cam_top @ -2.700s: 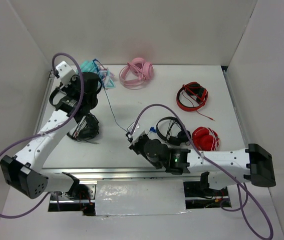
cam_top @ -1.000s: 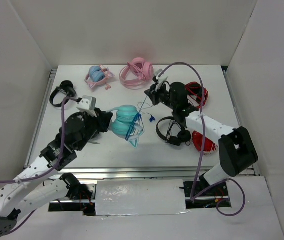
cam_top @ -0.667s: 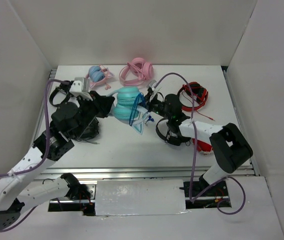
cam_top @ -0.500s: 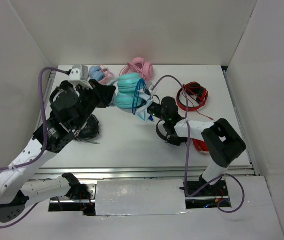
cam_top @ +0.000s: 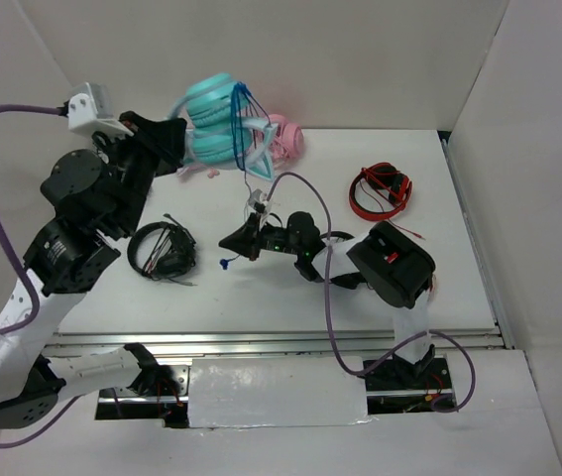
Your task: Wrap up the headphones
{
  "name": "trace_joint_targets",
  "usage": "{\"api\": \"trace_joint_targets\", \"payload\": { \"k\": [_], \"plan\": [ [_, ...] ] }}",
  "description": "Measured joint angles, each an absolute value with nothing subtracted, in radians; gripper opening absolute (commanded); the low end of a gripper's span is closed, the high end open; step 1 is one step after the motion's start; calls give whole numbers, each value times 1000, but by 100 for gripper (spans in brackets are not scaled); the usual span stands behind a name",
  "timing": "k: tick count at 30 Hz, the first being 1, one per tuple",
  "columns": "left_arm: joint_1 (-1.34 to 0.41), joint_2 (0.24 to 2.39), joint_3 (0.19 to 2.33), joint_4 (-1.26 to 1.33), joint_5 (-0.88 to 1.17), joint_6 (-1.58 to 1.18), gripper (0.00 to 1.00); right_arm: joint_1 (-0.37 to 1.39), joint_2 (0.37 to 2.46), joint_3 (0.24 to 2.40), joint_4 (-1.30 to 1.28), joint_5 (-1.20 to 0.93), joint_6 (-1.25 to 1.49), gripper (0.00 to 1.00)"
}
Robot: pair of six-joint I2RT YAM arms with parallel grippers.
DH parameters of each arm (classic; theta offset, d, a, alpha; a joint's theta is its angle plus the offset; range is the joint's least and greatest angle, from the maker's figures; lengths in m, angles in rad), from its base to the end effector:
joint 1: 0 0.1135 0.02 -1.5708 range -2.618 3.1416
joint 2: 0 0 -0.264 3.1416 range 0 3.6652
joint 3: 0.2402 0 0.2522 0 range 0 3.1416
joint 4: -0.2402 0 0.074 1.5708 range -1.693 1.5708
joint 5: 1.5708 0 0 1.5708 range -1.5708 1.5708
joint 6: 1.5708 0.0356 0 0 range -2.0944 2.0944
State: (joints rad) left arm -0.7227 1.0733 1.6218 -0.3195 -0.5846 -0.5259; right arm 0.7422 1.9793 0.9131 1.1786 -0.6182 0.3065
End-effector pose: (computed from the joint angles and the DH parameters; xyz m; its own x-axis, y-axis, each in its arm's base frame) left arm 0.1425 -0.0995 0.5480 0.0727 -0.6223 -0.7794 0.2139 0.7730 -0.5972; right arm 0.2795 0.2843 0.1819 -0.2154 0.1360 -0.9670 -0.9547 0.1786 0.2378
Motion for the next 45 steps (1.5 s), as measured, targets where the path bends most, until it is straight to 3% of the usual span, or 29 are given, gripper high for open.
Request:
{"api": "trace_joint_targets", "payload": {
  "k": [6,12,17,28,37,45],
  "plan": [
    [-714,1129,1720,-314,-732,-495,0,825,1904,804,1188,-648,316,0],
    [-668,1229,1711,-315,-870,-510,0,939,1590,493,1145,-537,305,0],
    [-580,1328,1702,-352,-940,-573,0,1093,1383,472,948,-366,228,0],
    [-344,1550,1640,-471,-974,-764,0,1343,1119,722,417,84,-48,0],
    [-399,1547,1189,-358,-965,-758,0,1317,1091,912,220,447,-326,0],
    [-529,1389,902,-84,-901,-600,0,1151,1131,1089,180,520,-539,0]
  ]
}}
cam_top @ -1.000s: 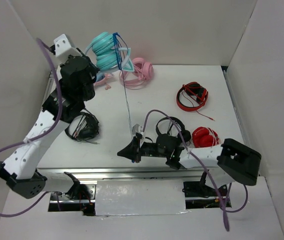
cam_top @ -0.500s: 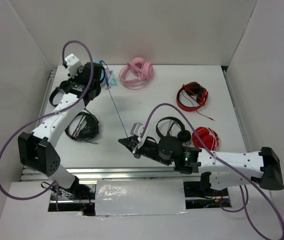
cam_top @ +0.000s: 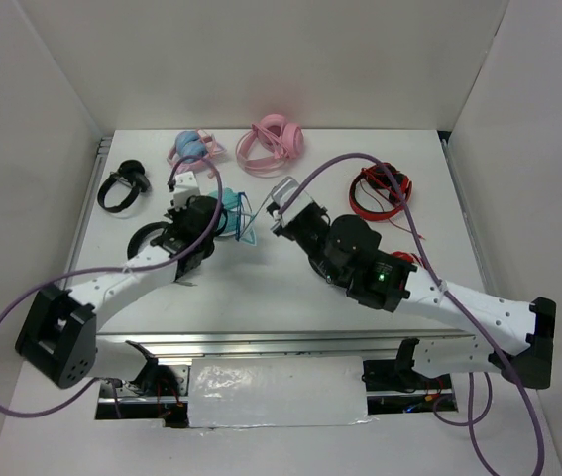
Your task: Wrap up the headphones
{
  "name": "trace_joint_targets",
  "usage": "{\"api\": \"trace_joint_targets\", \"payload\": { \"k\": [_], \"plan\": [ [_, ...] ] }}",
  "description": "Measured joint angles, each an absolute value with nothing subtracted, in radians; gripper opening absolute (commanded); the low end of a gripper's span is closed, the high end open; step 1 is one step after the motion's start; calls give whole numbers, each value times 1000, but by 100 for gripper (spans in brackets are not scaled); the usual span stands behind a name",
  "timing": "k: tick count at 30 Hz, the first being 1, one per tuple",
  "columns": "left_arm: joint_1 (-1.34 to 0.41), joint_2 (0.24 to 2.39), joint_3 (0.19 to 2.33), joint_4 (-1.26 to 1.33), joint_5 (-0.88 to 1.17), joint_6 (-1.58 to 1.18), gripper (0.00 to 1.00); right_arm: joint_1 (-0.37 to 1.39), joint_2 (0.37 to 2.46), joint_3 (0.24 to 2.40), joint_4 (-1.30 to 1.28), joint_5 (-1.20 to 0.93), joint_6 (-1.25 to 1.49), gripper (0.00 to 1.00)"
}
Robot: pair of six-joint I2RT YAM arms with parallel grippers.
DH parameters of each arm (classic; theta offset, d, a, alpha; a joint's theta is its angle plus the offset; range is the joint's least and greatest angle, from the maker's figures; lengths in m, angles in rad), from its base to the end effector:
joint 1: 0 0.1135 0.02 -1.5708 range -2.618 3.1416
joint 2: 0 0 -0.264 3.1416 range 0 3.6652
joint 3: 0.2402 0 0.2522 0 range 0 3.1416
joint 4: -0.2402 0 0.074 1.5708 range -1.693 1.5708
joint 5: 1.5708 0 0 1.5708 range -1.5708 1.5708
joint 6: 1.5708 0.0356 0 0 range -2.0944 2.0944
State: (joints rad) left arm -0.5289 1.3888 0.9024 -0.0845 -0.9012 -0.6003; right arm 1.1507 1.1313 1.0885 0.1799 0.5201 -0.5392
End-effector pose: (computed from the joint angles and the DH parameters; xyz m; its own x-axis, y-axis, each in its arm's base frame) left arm 0.2711 -0.1261 0.2597 -0.2401 -0.2657 -0.9337 -0.4751 0.8709 -0.1257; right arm 0.1217 0.2292 0.4162 0.3515 -0.3054 -0.8849 -0.4790 0.7535 -0.4503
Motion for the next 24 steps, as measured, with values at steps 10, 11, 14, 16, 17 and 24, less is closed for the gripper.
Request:
{"api": "trace_joint_targets", "payload": {
  "k": [10,11,14,16,17,24],
  "plan": [
    [-585,1045,584,169,-532,-463,0,813,1186,1271,54,289,-575,0],
    [-598,1020,560,182,-496,-459,0,785,1189,1275,41,258,-573,0],
    [-636,956,510,187,-411,-447,0,715,1212,1279,6,163,-556,0],
    [-653,913,481,187,-372,-443,0,670,1240,1288,-12,101,-533,0],
    [-659,892,470,184,-356,-443,0,650,1252,1289,-16,78,-521,0],
    [-690,685,450,149,-262,-434,0,472,1325,1288,-22,-126,-416,0]
  ]
}}
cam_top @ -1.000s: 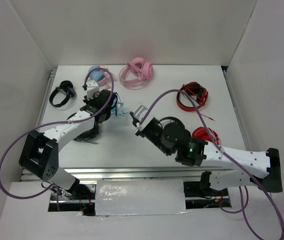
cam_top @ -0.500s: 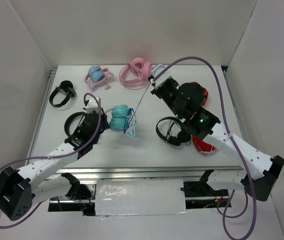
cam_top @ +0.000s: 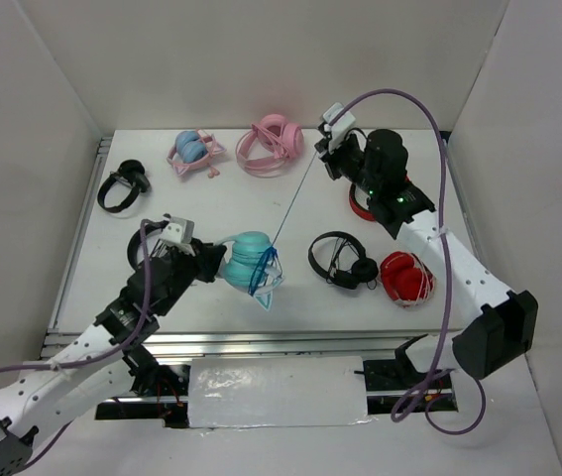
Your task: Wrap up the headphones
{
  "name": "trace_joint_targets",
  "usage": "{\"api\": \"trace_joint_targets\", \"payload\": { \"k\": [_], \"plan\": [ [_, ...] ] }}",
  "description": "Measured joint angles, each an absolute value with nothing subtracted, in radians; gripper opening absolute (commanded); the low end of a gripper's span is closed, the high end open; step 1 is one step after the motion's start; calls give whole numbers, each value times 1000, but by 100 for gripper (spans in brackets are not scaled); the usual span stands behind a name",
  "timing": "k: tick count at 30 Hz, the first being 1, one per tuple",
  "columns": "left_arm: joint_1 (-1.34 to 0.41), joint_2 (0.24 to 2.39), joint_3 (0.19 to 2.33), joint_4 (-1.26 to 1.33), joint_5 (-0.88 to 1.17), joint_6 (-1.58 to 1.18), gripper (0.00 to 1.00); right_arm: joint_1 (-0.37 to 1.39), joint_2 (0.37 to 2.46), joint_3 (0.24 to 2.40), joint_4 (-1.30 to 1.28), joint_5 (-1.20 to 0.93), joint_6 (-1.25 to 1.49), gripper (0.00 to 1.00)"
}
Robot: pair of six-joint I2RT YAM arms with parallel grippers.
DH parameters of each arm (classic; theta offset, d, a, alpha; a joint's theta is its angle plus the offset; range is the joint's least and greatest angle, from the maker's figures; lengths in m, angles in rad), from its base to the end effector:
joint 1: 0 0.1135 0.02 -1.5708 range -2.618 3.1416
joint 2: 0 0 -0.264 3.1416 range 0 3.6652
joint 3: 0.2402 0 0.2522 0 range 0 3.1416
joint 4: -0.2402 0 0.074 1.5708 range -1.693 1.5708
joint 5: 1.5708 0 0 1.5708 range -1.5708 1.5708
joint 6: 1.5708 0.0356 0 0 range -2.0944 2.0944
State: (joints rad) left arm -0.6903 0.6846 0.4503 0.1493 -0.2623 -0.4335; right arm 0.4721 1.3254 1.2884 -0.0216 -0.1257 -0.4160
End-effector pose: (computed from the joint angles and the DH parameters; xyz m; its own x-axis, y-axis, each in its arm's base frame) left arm 0.1413 -0.1047 0.2727 -0.2340 -0.3328 -0.9135 0.3498 0.8478 -0.3985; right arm 0.2758 0.1459 0.4141 0.1796 -0.3584 -0.9161 -0.5357 0.7454 -0.3967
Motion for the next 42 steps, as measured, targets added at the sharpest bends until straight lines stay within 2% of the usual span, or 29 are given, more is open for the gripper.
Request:
{"api": "trace_joint_targets", "payload": {
  "k": [7,14,20,28,35,42],
  "plan": [
    [-690,512,452,143,-175,-443,0,355,1392,1120,110,-381,-283,0],
    [-685,559,589,32,-176,-532,0,374,1400,808,430,-509,-97,0],
    [-681,650,707,51,-212,-657,0,540,1384,590,674,-463,4,0],
    [-675,807,930,-93,-403,-816,0,765,1385,556,873,-294,42,0],
    [-668,1004,1121,-206,-603,-899,0,957,1385,551,897,-119,5,0],
    [-657,1137,1185,-358,-767,-975,0,1095,1399,578,865,103,7,0]
  ]
}}
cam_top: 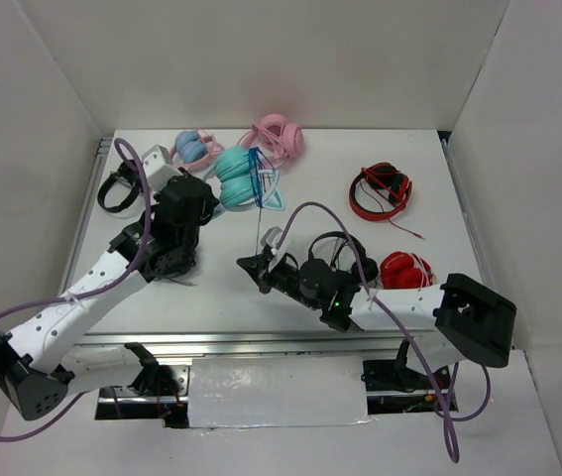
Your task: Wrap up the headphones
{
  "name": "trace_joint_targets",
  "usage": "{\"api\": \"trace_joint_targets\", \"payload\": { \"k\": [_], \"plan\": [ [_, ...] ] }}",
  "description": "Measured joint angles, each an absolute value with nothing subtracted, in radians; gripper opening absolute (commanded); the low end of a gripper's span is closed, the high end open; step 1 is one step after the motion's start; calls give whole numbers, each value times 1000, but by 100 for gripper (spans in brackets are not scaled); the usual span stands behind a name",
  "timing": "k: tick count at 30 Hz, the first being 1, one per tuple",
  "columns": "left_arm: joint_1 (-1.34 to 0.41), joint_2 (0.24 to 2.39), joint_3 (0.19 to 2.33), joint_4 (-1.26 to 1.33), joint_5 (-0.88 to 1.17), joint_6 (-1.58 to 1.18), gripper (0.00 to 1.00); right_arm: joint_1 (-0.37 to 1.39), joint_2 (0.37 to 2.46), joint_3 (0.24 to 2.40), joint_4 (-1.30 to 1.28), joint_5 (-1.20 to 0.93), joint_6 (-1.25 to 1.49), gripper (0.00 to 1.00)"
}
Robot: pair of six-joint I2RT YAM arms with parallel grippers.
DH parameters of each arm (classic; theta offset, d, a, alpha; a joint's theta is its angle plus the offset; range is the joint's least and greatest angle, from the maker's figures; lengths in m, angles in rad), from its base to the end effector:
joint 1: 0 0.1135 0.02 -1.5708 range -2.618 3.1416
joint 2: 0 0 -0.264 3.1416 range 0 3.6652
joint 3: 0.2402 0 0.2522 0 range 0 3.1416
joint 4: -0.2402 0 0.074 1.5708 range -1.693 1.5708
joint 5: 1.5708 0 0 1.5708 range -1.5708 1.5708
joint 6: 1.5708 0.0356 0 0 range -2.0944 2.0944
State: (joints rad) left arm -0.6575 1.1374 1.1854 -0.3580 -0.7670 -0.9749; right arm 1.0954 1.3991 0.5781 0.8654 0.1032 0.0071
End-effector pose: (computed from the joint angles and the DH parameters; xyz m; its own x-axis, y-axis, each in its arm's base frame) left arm 0.2097 -0.1307 0.3944 -0.0668 -0.7013 -0.7097 -0.2465 0.7009 -0.6694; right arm 0.1383 0.2606 0.2401 0.0144 0.0434 -0.9990 -0.8374 0.5465 0.0117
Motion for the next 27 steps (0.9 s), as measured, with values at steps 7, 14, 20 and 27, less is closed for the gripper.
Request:
{"api": "trace_joint_targets", "payload": {
  "k": [7,14,20,27],
  "plan": [
    [-657,1219,1219,-453,-927,-1011,0,1198,1439,742,624,466,33,0],
    [-648,1288,1165,-388,-982,-951,0,1191,1448,952,253,608,36,0],
    [-648,1354,1075,-305,-921,-872,0,1111,1446,1037,-27,447,41,0],
    [-634,1346,916,-63,-723,-633,0,992,1472,1185,-347,194,-7,0]
  ]
}}
